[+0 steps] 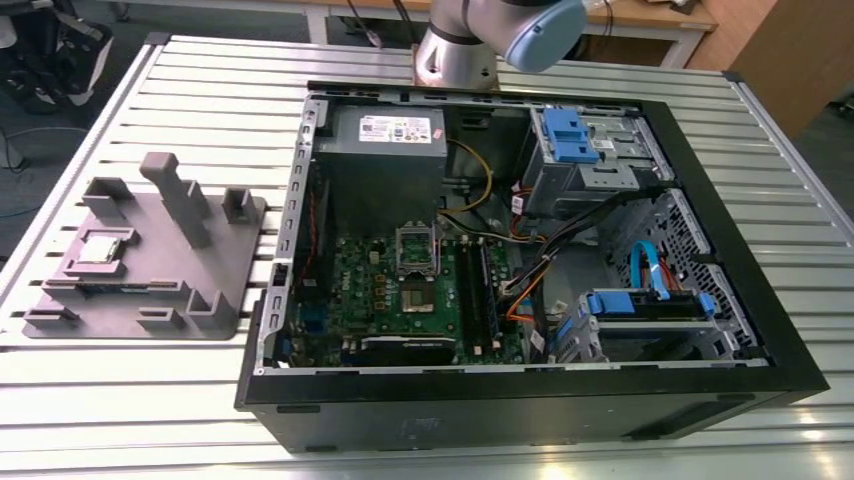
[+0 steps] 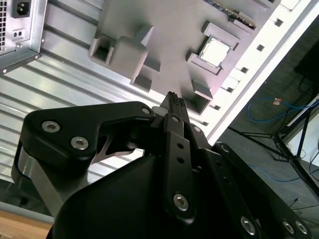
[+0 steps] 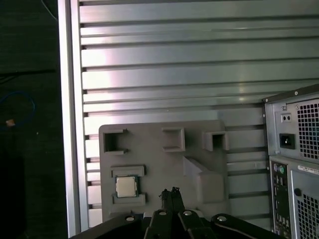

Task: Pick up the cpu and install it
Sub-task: 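Reach for the cpu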

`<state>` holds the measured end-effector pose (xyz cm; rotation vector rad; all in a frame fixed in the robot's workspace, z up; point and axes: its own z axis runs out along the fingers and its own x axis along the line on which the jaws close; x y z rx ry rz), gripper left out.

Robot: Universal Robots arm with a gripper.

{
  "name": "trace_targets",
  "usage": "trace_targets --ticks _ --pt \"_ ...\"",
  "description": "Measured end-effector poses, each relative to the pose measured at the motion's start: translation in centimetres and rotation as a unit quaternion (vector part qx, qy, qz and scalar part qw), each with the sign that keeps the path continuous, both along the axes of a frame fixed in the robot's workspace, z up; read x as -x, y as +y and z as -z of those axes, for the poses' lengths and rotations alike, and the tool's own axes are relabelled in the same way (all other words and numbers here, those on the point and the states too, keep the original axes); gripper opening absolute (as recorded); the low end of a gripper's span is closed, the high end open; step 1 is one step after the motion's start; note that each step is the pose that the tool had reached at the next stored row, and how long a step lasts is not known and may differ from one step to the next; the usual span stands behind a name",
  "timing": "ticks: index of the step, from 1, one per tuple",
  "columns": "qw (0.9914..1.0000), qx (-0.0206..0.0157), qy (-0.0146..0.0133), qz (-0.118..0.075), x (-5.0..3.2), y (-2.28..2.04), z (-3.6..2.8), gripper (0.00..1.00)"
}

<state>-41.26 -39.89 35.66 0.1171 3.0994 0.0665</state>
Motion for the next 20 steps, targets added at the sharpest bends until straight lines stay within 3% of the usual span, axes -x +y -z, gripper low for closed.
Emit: trace_targets --ticks 7,16,18,20 --pt "1.00000 0.0001 -0.0001 0.000 1.75 -0.03 1.17 0.11" --pt "1.00000 0.0009 0.0000 0.000 3.37 -0.13 2.72 0.11" --pt "1.00000 0.0012 -0.0001 0.000 4.51 -0.38 3.80 0.11" --pt "1.00000 0.0014 0.0000 0.000 4.75 -0.51 4.13 0.11"
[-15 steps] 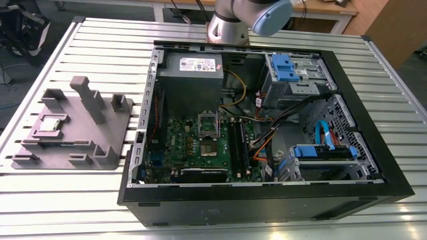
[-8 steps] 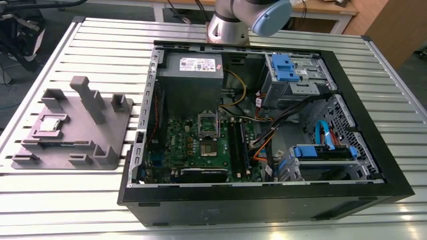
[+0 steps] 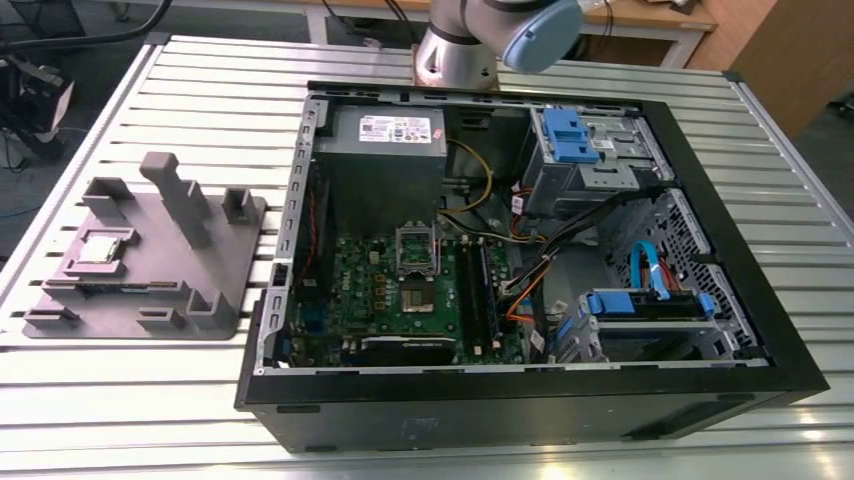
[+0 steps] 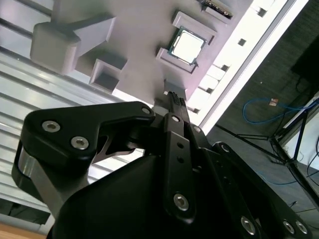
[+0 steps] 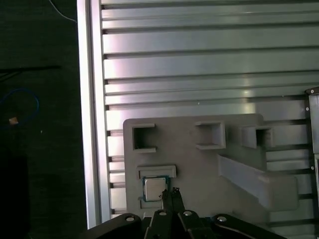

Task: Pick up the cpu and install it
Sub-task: 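Reach for the cpu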

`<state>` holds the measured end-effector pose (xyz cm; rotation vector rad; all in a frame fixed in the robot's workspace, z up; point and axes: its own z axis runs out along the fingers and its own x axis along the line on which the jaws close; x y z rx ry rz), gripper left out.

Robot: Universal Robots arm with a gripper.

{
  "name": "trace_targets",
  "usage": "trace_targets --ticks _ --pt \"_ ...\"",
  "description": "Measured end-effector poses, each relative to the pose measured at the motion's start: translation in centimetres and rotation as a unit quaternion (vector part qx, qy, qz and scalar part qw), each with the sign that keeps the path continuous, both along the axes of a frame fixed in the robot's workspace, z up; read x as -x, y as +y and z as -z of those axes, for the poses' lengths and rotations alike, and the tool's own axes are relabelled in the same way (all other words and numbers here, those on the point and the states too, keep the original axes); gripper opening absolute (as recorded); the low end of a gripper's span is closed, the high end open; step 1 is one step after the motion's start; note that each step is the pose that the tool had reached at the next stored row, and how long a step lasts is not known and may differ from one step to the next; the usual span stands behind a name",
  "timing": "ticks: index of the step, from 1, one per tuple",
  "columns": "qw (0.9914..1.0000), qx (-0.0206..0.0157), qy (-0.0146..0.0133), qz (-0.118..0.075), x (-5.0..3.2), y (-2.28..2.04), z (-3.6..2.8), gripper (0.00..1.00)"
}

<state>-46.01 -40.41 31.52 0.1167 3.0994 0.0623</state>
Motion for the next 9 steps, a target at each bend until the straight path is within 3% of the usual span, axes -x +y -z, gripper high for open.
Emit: trace_targets --ticks 9 --pt "1.00000 0.0008 0.0001 0.000 0.47 -0.86 1.53 0.11"
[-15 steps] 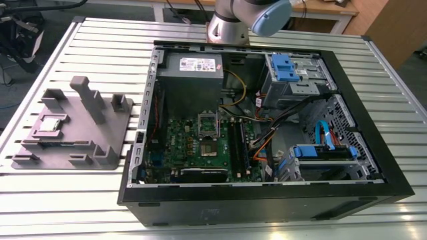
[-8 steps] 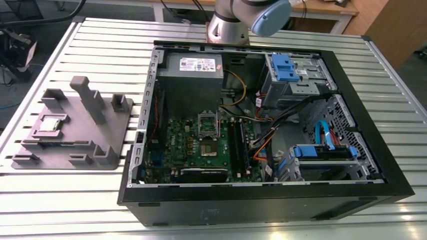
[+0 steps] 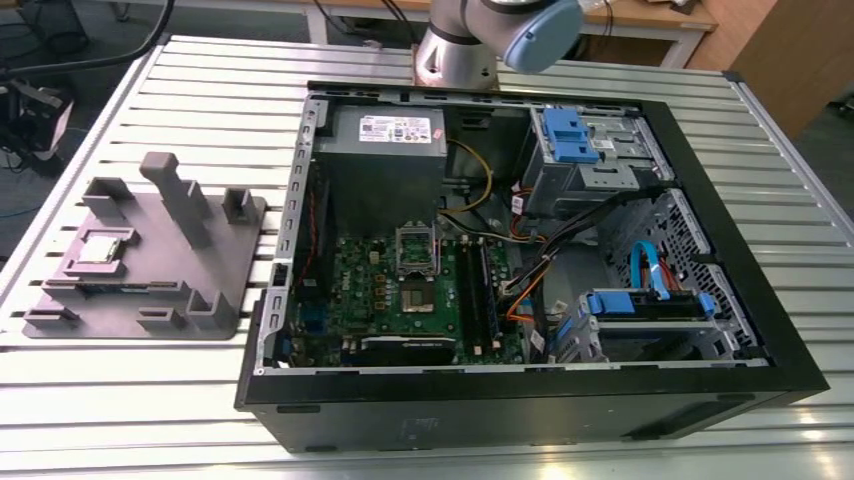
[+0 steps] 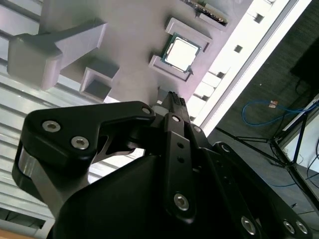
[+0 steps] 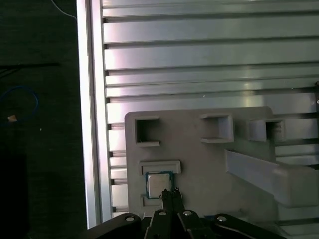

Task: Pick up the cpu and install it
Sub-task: 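Reach for the cpu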

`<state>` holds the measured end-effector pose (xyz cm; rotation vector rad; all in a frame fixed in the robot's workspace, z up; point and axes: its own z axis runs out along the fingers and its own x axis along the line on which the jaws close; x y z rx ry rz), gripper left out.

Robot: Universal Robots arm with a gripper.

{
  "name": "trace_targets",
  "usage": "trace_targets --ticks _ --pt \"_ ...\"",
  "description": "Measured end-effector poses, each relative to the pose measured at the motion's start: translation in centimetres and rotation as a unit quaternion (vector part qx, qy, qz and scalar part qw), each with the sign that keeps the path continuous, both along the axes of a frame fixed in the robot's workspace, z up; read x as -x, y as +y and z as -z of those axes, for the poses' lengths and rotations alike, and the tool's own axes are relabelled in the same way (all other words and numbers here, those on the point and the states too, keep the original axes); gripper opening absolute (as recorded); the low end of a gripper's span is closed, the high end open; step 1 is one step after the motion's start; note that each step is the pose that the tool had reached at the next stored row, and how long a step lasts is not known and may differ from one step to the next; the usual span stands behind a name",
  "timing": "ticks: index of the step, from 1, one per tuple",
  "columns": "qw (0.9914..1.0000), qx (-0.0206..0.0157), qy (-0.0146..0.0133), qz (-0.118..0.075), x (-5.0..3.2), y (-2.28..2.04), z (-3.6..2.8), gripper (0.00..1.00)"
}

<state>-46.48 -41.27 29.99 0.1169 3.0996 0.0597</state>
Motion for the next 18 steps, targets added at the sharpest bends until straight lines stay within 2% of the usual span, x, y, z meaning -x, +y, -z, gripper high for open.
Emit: trace_targets --ticks 9,18 --pt "1.00000 0.0002 -0.0001 0.000 -0.01 -1.04 1.56 0.11" --pt "1.00000 0.0011 0.0001 0.000 -0.03 -1.13 2.09 0.11"
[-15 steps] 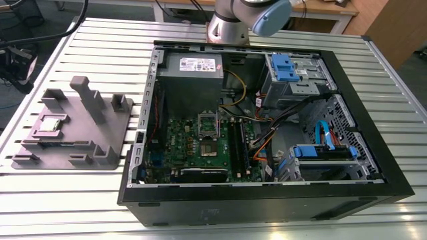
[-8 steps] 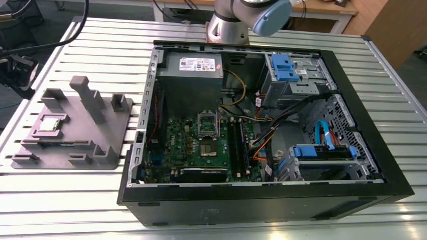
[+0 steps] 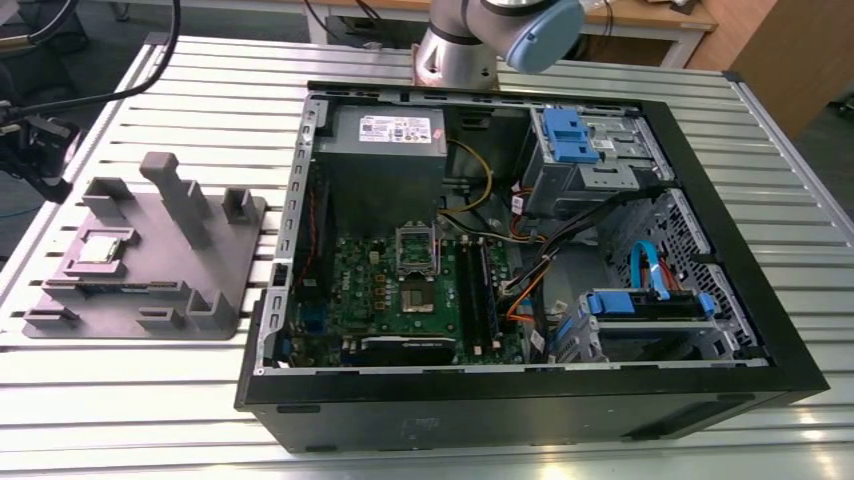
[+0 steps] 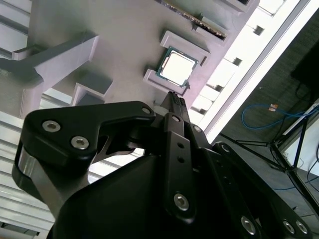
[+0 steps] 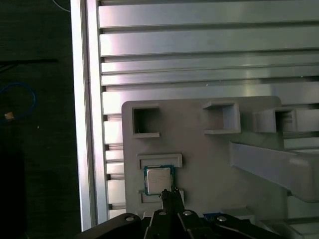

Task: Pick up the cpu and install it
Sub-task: 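Pick up the cpu and move it towards the insertion slot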

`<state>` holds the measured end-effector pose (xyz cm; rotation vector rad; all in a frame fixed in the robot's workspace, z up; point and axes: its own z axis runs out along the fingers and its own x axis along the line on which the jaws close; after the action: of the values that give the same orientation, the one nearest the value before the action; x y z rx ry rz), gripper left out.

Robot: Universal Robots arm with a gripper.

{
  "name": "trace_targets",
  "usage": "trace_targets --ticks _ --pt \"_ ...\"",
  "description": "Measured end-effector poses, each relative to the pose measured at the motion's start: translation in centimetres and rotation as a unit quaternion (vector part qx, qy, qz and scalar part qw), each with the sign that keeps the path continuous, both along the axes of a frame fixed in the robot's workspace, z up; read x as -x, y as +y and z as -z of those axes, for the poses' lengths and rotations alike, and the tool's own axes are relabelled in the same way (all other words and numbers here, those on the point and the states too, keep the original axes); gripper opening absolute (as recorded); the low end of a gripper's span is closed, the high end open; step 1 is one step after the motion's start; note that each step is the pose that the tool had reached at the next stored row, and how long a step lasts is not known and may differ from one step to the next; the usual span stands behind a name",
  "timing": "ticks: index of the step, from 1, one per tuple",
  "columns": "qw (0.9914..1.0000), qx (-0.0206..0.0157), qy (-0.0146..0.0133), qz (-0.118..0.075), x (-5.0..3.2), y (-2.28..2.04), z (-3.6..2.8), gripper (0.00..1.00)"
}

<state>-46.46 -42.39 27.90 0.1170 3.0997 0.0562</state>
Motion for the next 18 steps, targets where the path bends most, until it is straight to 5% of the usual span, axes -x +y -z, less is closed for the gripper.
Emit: trace_targets --ticks 12,18 --pt "1.00000 -0.0001 -0.0001 0.000 -0.01 -0.02 0.33 0.11" --pt "1.00000 0.0000 -0.0001 0.000 -0.01 -0.17 1.25 0.11"
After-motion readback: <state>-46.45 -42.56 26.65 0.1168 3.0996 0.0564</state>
